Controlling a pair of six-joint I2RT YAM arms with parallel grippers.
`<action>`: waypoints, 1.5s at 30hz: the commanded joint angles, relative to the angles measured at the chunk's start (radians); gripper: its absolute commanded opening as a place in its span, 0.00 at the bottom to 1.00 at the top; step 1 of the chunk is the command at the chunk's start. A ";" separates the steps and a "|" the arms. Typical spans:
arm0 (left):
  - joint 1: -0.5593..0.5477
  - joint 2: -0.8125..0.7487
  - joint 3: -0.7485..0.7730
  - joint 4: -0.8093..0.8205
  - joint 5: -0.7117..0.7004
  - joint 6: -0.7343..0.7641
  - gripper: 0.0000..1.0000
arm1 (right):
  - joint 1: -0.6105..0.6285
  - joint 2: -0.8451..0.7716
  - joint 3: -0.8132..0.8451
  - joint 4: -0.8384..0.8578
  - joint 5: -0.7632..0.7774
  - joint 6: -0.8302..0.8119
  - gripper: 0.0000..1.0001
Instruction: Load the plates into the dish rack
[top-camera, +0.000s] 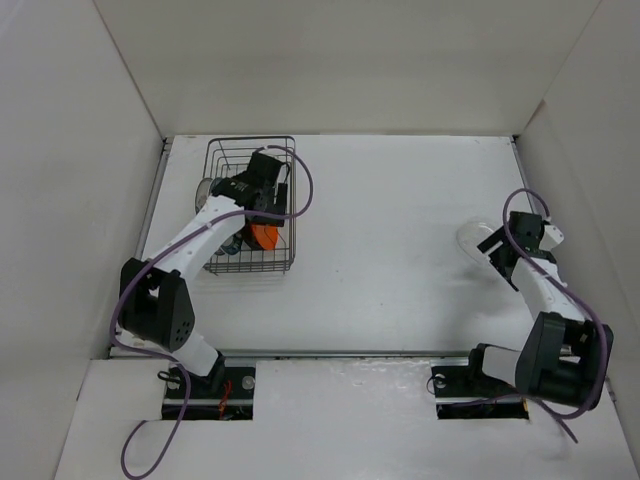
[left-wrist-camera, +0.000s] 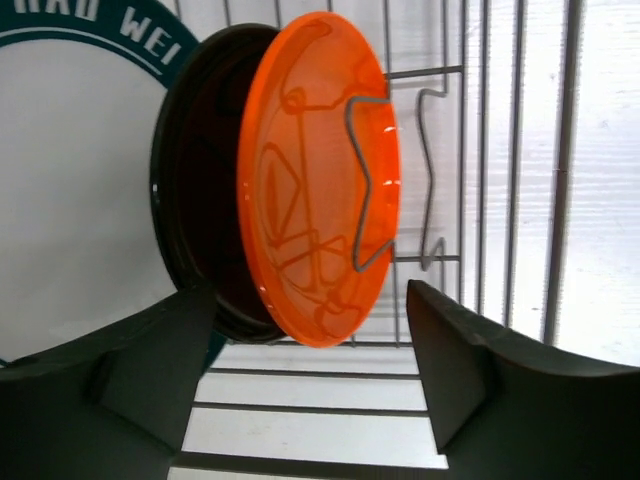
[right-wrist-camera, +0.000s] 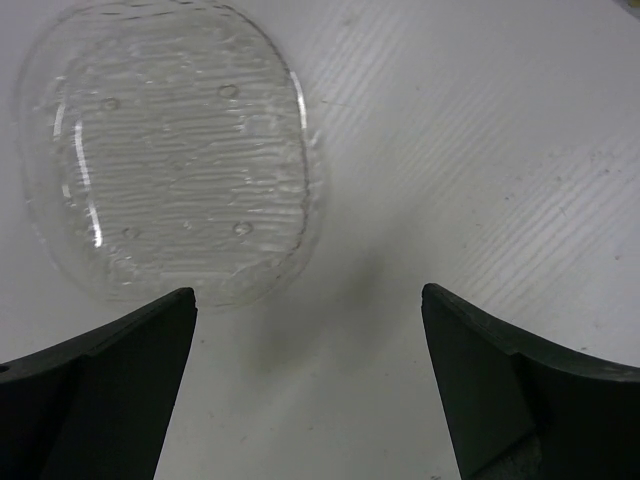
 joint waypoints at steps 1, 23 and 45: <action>0.002 -0.007 0.082 -0.023 0.078 0.042 0.76 | -0.040 0.080 0.024 0.075 -0.007 0.025 0.98; -0.019 -0.108 0.175 -0.034 0.172 0.174 1.00 | -0.040 0.438 0.308 -0.066 -0.072 -0.038 0.73; 0.025 0.033 0.475 -0.006 0.726 0.295 1.00 | 0.154 0.181 0.259 0.239 -0.345 0.003 0.00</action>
